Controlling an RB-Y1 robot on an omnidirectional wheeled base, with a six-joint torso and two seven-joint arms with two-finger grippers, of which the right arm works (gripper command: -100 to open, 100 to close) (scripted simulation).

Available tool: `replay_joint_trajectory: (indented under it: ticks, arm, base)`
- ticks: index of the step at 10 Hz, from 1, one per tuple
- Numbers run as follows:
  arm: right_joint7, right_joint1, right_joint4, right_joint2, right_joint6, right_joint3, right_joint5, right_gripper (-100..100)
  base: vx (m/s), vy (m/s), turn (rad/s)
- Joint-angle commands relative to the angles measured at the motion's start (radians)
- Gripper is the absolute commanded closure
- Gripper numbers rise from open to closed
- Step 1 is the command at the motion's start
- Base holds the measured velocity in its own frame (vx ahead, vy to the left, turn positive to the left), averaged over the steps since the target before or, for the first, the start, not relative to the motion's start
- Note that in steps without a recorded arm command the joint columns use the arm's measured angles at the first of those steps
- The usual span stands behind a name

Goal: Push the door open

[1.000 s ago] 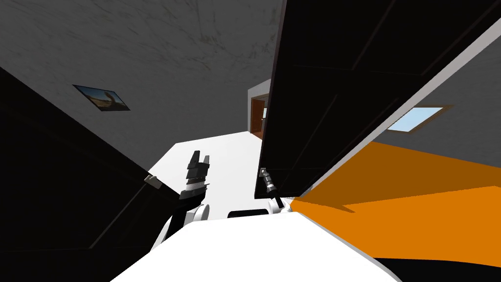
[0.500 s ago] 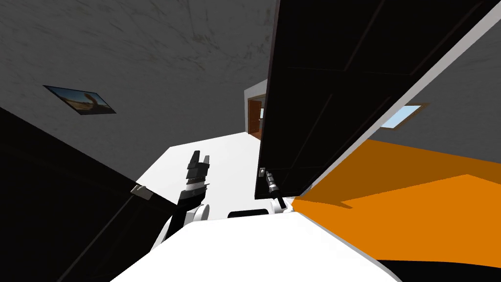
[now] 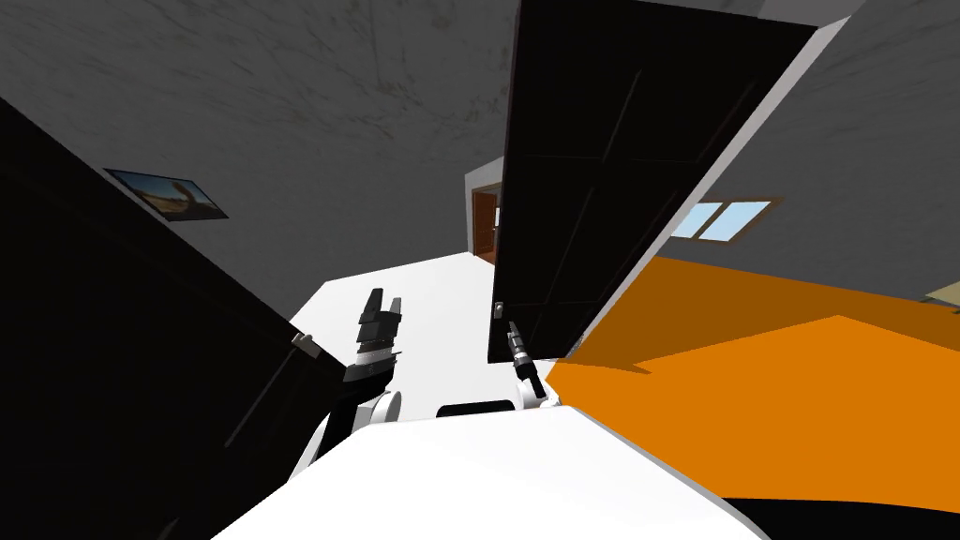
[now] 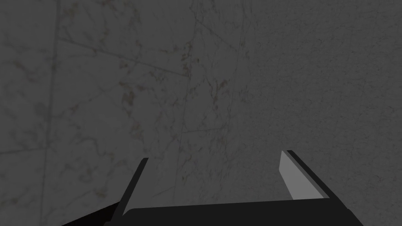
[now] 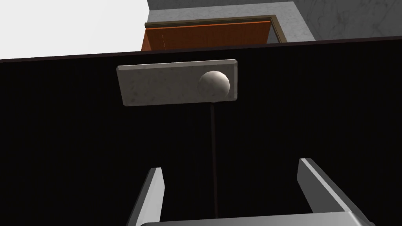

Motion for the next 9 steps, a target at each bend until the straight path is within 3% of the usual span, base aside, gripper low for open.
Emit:
replay_joint_trajectory:
  ticks: [1, 3, 9]
  arm:
    - [-0.002, 0.001, -0.008, 0.016, 0.007, -0.001, -0.003, -100]
    - [-0.001, 0.004, -0.007, 0.003, 0.001, -0.003, -0.004, -100]
    - [0.005, 0.009, 0.002, -0.001, -0.022, -0.012, -0.008, -100]
  base:
    - [-0.258, 0.083, -0.048]
    - [-0.001, 0.020, 0.007]
    - [0.211, 0.009, 0.028]
